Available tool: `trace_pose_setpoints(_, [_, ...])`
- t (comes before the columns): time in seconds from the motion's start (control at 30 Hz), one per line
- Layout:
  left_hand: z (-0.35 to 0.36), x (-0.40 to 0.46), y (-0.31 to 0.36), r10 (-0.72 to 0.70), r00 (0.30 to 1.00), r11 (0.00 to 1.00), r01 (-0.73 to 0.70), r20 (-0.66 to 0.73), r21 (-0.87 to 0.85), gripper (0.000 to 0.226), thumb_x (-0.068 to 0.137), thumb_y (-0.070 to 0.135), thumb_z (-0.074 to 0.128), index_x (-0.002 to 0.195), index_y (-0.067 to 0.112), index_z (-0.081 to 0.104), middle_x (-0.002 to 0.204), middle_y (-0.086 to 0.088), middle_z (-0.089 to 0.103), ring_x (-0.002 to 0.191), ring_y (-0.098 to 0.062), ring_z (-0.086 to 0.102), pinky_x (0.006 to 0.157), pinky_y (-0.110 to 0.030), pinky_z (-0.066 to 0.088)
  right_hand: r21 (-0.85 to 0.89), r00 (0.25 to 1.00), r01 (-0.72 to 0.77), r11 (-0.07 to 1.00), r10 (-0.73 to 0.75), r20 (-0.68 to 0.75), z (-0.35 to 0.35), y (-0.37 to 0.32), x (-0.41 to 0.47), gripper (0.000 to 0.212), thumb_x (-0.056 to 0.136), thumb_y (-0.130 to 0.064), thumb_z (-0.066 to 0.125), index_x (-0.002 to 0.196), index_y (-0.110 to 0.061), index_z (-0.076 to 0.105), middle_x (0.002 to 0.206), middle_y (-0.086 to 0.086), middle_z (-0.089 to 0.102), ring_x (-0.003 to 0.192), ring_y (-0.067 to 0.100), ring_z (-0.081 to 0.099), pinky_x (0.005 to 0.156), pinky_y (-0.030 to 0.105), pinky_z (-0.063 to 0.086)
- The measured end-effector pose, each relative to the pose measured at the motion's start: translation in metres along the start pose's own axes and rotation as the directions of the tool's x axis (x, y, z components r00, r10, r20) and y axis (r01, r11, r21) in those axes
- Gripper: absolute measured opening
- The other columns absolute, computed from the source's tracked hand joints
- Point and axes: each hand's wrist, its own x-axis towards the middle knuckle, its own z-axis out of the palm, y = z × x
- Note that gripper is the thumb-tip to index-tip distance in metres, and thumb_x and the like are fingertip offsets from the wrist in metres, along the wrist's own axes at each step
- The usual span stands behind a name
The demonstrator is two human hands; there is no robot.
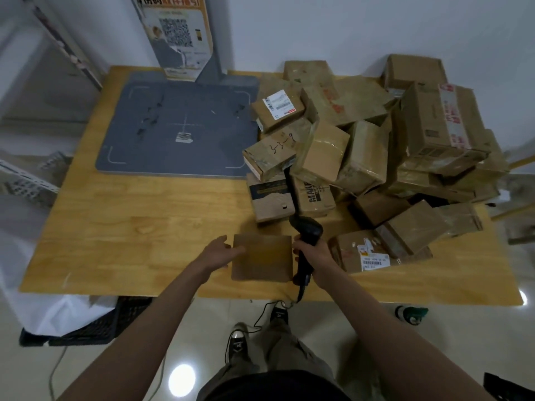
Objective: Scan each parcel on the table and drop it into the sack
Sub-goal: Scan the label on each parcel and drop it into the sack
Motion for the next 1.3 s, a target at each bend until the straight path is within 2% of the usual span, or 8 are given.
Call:
trace_pose_setpoints(0.27, [-0.01,0.001,-0.004,0.151,0.988,0.988,-0.152,-0.04,-0.006,0.122,0.064,0.06,0.081,0.158,0.024,0.011,0.141,-0.007,0.045,0.125,-0.03,0.05,0.106,-0.048,0.044,0.229,0.997,0.036,0.973,-0.052,0.065,-0.011,-0.007,-0.006,0.01,0.092,-0.006,0.069,0.1,-0.008,0.062,0.105,0.014,0.072,0.104,0.03,0.07,0.091,0.041,0.055])
trace_pose_setpoints(0.47, [-0.001,-0.001,-0.018,0.259,0.965,0.963,-0.254,-0.047,0.091,0.093,0.076,0.044,0.081,0.152,0.029,0.03,0.127,-0.007,0.048,0.109,-0.024,0.056,0.086,-0.036,0.051,0.168,0.999,0.041,0.985,-0.041,-0.001,-0.013,0.013,-0.018,0.003,0.093,-0.006,0.068,0.092,-0.009,0.066,0.096,0.011,0.07,0.1,0.027,0.068,0.089,0.041,0.054])
trace_pose_setpoints(0.67, [0.014,-0.006,-0.036,0.3,0.953,0.95,-0.302,-0.046,-0.077,0.071,0.078,0.026,0.083,0.135,0.027,0.04,0.132,-0.004,0.046,0.113,-0.022,0.055,0.083,-0.034,0.054,0.1,0.999,0.034,0.994,-0.032,-0.023,-0.009,0.043,-0.03,0.002,0.093,-0.01,0.068,0.094,-0.013,0.068,0.092,0.011,0.069,0.086,0.025,0.064,0.088,0.044,0.053])
trace_pose_setpoints(0.83, [0.014,0.0,-0.039,0.307,0.948,0.945,-0.314,-0.079,-0.096,0.054,0.08,0.029,0.082,0.117,0.019,0.044,0.135,0.004,0.045,0.115,-0.018,0.055,0.077,-0.028,0.051,0.104,0.998,0.052,0.993,-0.048,-0.04,-0.005,0.05,-0.035,0.009,0.092,-0.011,0.069,0.1,-0.015,0.068,0.092,0.009,0.066,0.085,0.023,0.061,0.083,0.039,0.051])
trace_pose_setpoints(0.93, [0.01,0.004,-0.046,0.271,0.96,0.953,-0.278,-0.069,-0.122,0.057,0.072,0.033,0.087,0.108,0.02,0.045,0.135,0.006,0.051,0.122,-0.021,0.052,0.096,-0.044,0.049,0.058,0.998,0.055,0.997,-0.053,-0.041,-0.006,0.054,-0.037,0.017,0.091,-0.007,0.067,0.105,-0.017,0.066,0.094,0.009,0.066,0.09,0.024,0.061,0.082,0.039,0.051])
trace_pose_setpoints(1.0, [0.011,0.004,-0.05,0.269,0.962,0.957,-0.273,-0.052,-0.101,0.057,0.072,0.023,0.087,0.108,0.018,0.043,0.131,0.007,0.053,0.117,-0.021,0.056,0.093,-0.041,0.05,0.037,0.999,0.035,0.999,-0.034,-0.041,-0.008,0.057,-0.037,0.026,0.089,-0.004,0.066,0.113,-0.014,0.063,0.099,0.011,0.066,0.093,0.026,0.062,0.084,0.04,0.051])
trace_pose_setpoints(1.17, [0.014,0.003,-0.047,0.346,0.938,0.937,-0.345,-0.005,0.054,0.095,0.066,0.007,0.088,0.138,0.034,0.033,0.127,0.003,0.045,0.116,-0.022,0.054,0.072,-0.023,0.052,-0.091,0.998,0.058,0.994,-0.06,-0.021,-0.012,0.061,-0.036,0.035,0.087,-0.003,0.065,0.119,-0.017,0.062,0.105,0.008,0.068,0.099,0.026,0.063,0.084,0.037,0.052])
trace_pose_setpoints(1.3, [0.012,0.008,-0.04,0.341,0.939,0.896,-0.339,0.044,0.288,0.129,0.06,0.016,0.093,0.156,0.036,0.009,0.126,0.001,0.037,0.111,-0.021,0.051,0.086,-0.037,0.056,-0.132,0.996,0.092,0.987,-0.09,0.019,-0.016,0.055,-0.036,0.031,0.089,-0.001,0.063,0.111,-0.022,0.061,0.104,0.006,0.066,0.095,0.02,0.061,0.078,0.031,0.048])
